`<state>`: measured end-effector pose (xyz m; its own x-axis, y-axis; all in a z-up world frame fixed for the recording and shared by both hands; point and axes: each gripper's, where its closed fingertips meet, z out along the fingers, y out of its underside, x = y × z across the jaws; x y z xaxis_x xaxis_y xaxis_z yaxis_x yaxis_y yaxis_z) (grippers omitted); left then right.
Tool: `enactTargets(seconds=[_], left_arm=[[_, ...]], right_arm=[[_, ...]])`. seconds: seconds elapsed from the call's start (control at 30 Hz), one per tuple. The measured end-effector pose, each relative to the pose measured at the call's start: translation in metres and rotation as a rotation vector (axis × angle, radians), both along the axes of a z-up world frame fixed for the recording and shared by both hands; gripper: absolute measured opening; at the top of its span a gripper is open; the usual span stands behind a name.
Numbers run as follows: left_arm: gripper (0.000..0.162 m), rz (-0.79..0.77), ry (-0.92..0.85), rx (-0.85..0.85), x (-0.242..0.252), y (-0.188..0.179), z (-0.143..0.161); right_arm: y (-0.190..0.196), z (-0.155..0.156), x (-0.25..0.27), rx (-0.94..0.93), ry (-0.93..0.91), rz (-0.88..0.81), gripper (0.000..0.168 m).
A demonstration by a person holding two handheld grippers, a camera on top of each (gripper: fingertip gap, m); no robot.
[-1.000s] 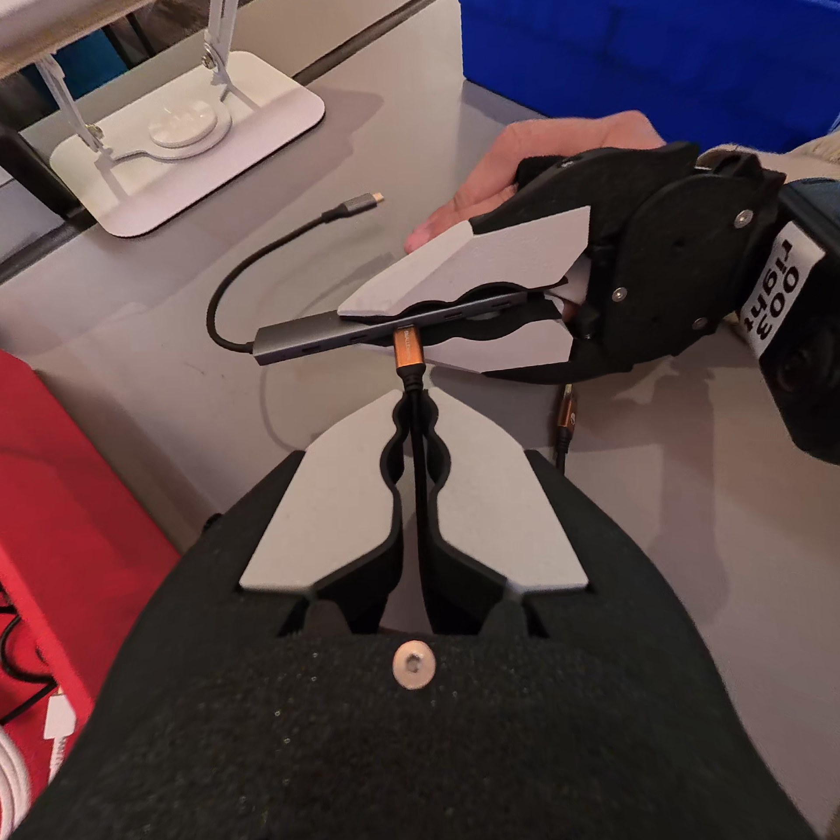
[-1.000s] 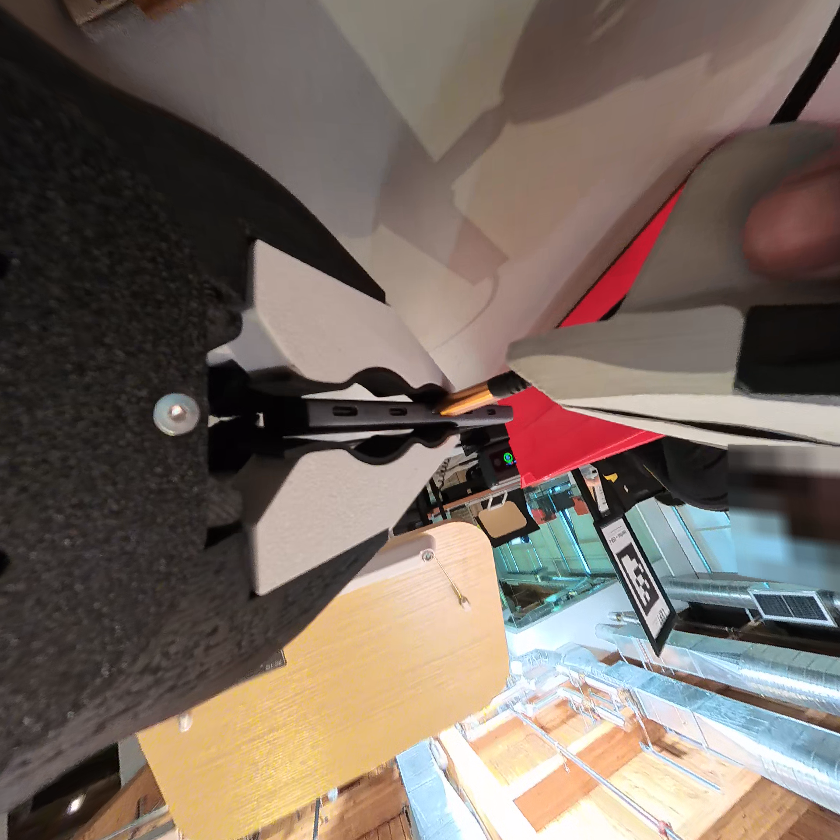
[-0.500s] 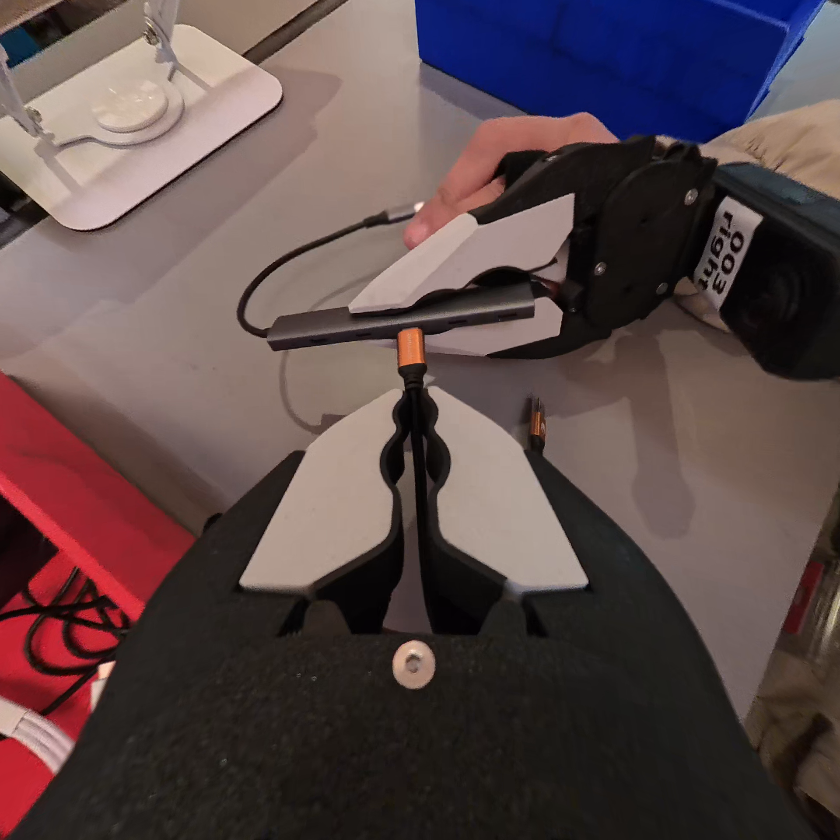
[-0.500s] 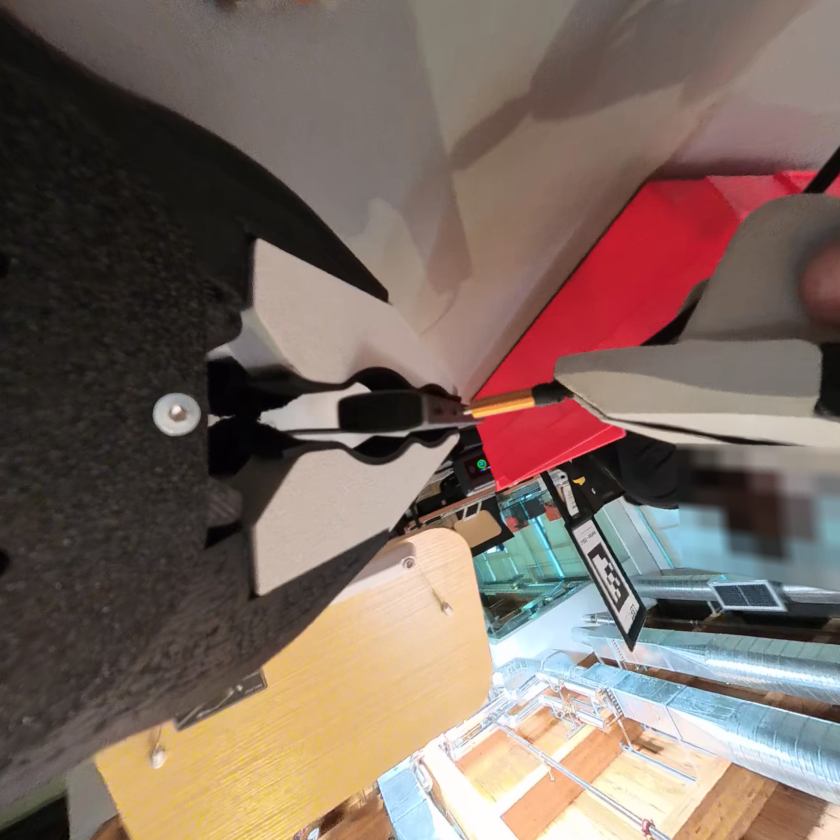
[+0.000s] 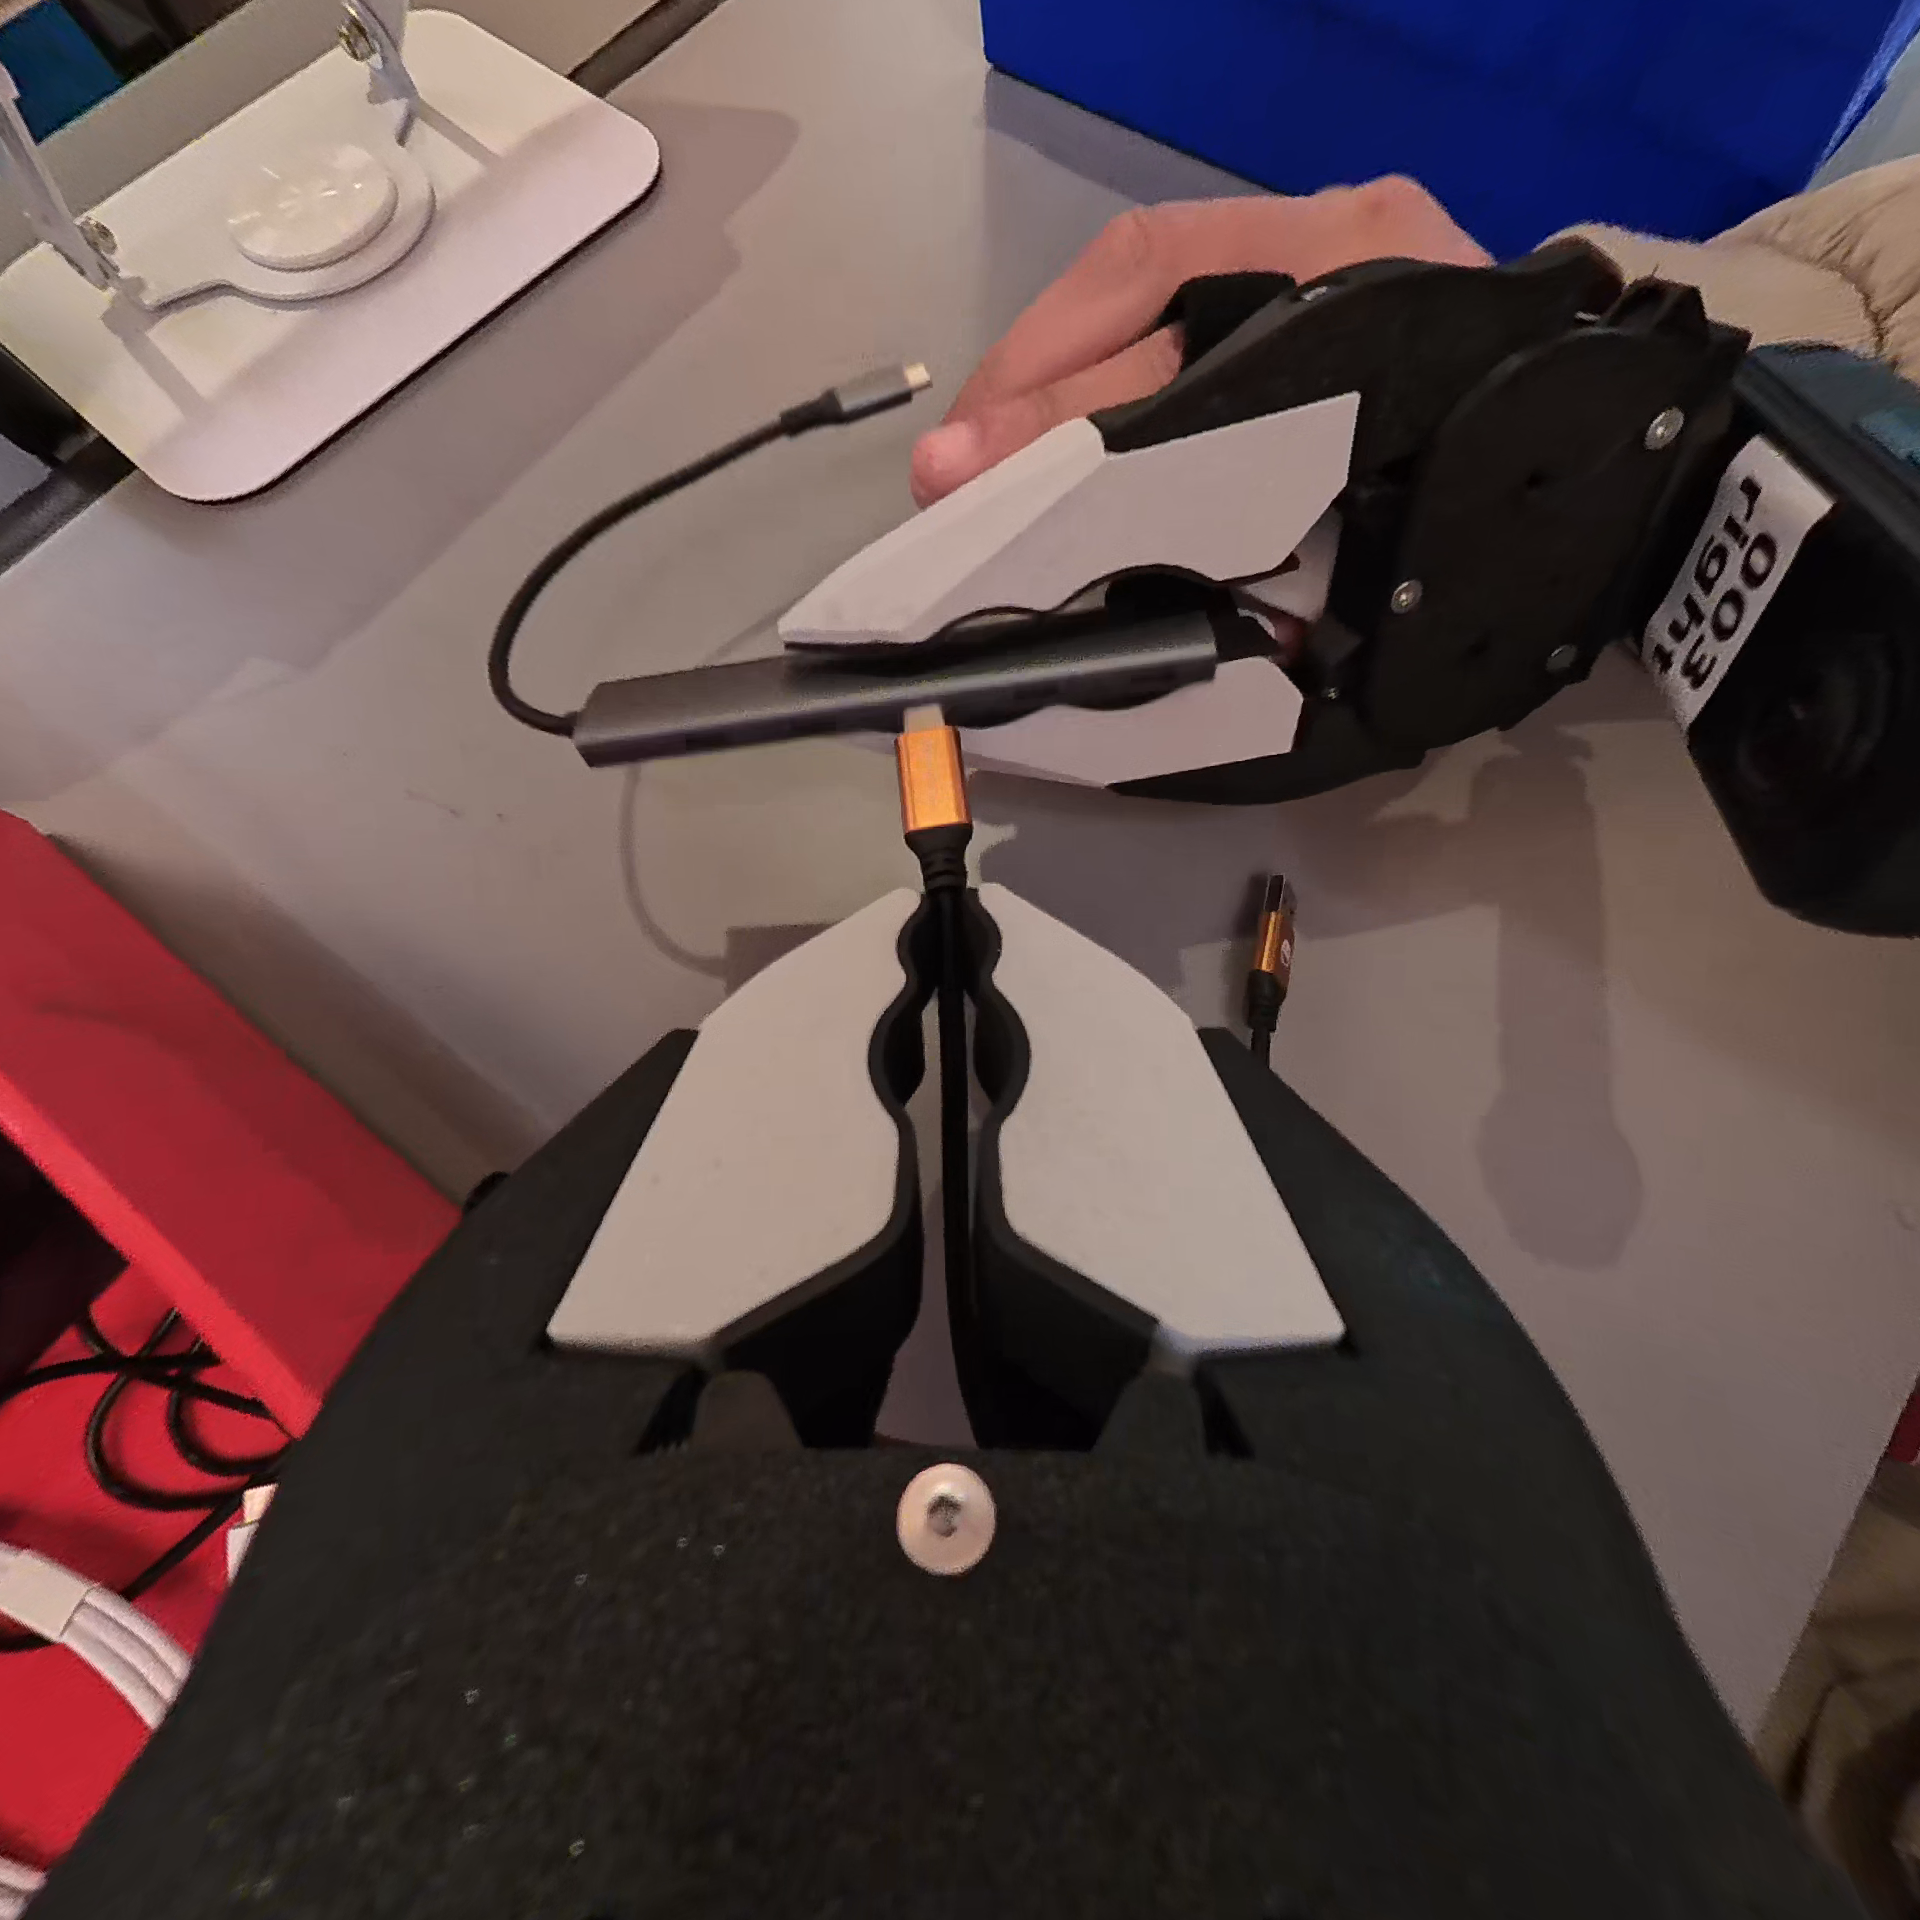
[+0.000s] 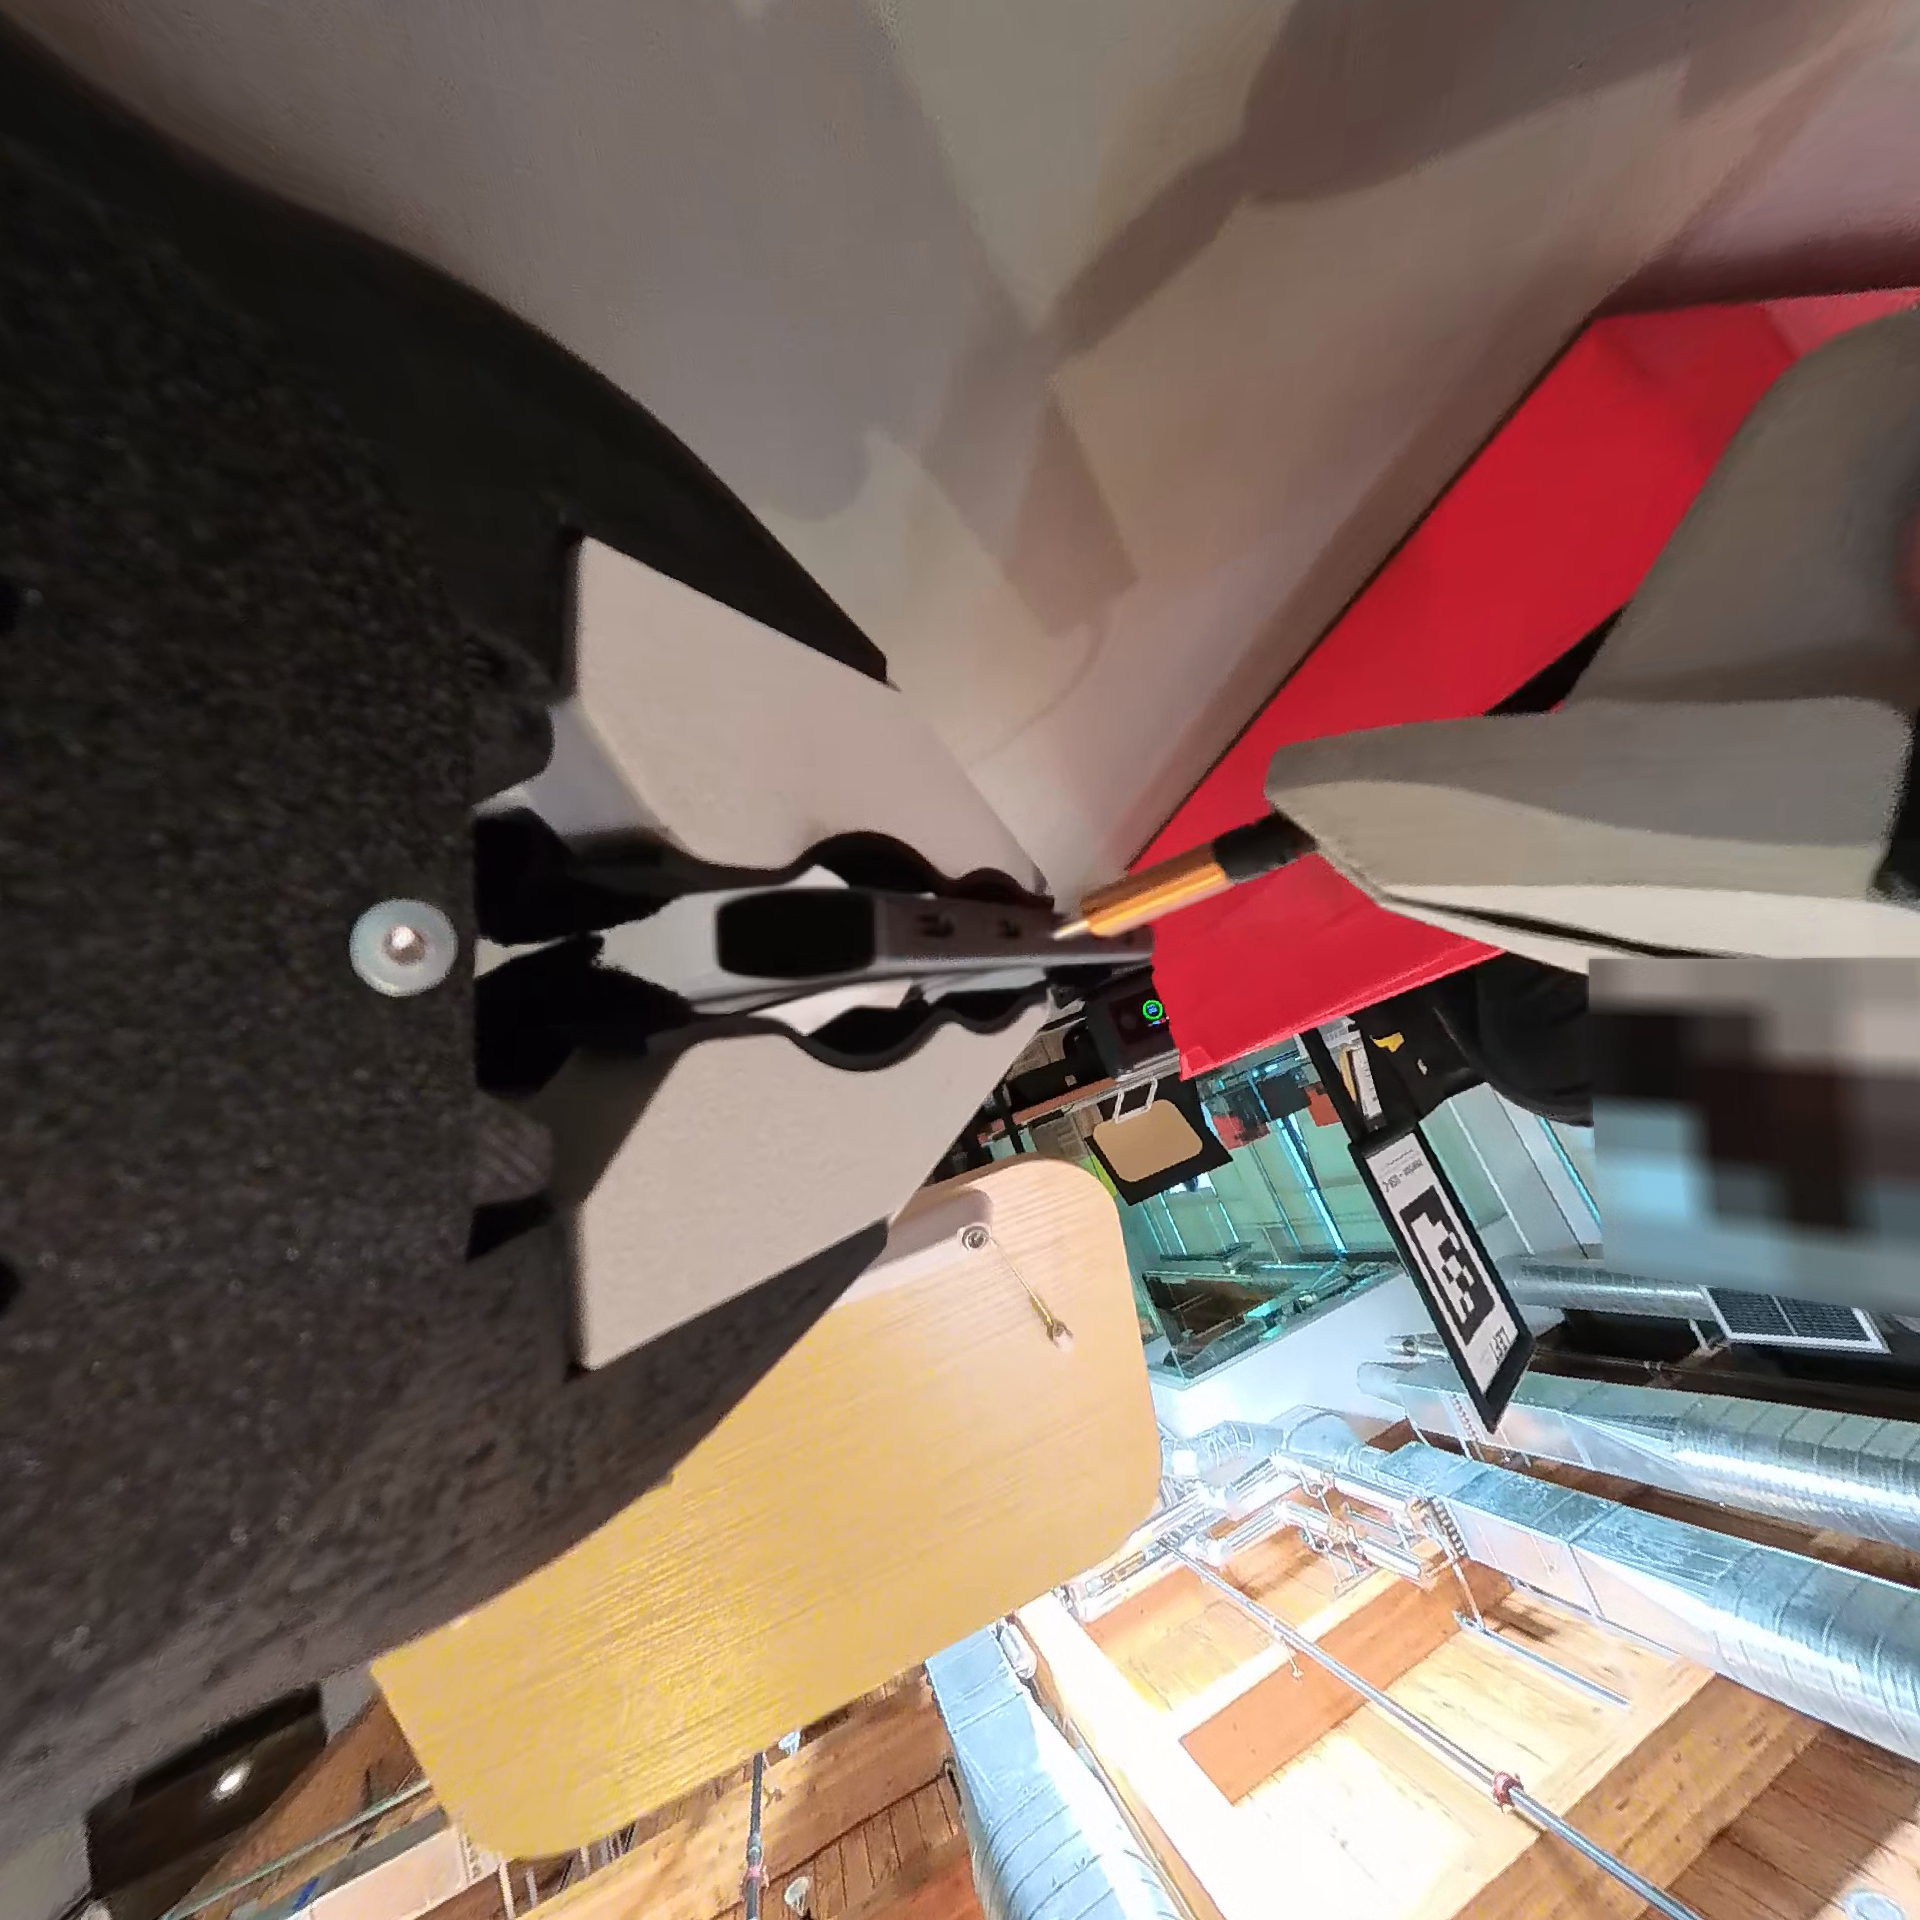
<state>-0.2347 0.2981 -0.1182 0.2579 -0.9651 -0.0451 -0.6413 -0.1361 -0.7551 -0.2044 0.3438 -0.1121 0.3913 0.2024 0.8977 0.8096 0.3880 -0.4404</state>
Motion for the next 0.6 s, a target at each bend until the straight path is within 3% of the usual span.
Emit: enactTargets(seconds=[0.03, 0.6], left_arm=[[0.004, -0.001, 0.009, 0.006, -0.001, 0.001, 0.0], [0.004, -0.008, 0.057, -0.034, -0.003, -0.007, 0.0]], right_arm=[[0.001, -0.001, 0.002, 0.004, -0.008, -0.01, 0.012], [-0.006, -0.002, -0.009, 0.045, -0.096, 0.053, 0.008]])
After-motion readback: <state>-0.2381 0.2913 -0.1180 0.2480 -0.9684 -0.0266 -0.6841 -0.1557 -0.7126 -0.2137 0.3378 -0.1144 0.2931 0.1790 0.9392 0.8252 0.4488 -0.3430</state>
